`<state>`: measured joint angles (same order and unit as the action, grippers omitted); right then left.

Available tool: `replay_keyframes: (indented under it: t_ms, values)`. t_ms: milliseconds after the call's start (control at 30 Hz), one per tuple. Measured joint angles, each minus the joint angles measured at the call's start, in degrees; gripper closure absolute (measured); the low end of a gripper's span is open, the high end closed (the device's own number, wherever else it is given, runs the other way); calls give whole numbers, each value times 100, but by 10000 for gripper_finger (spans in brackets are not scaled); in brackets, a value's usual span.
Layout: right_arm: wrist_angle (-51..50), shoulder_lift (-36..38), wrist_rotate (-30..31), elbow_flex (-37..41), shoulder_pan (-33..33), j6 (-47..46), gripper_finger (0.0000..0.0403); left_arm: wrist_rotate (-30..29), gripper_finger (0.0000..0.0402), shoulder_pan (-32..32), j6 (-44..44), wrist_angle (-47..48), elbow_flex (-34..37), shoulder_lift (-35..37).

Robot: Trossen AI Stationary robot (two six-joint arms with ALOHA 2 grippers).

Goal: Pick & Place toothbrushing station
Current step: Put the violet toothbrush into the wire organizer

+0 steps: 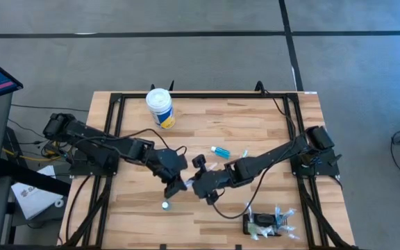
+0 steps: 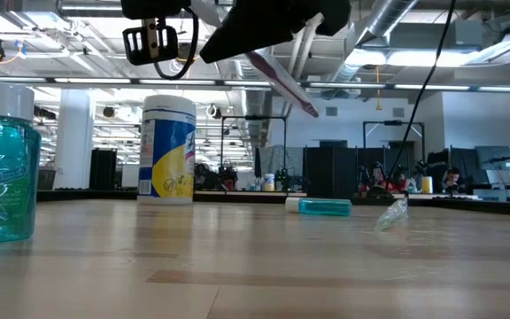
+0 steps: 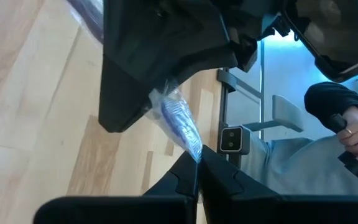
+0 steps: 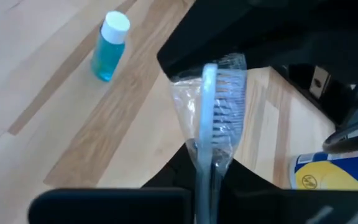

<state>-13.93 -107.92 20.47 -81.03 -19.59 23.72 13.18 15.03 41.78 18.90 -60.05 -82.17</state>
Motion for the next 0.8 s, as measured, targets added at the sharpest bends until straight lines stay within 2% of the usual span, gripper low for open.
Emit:
replay_keyframes:
  t_ms: [167, 467, 667, 800]
  values:
    - [-86, 9, -139, 0, 4, -71, 398, -13, 398, -3, -16, 5, 0, 0]
    - [-139, 43, -395, 0, 17, -306, 400, -60, 381, 0, -543, 24, 4, 171]
    - [-439, 289, -354, 0, 17, -607, 401, -622, 385, 31, -714, 61, 54, 615]
    - [-814, 519, -352, 43, 14, -970, 402, -1025, 391, 43, -739, 69, 339, 924]
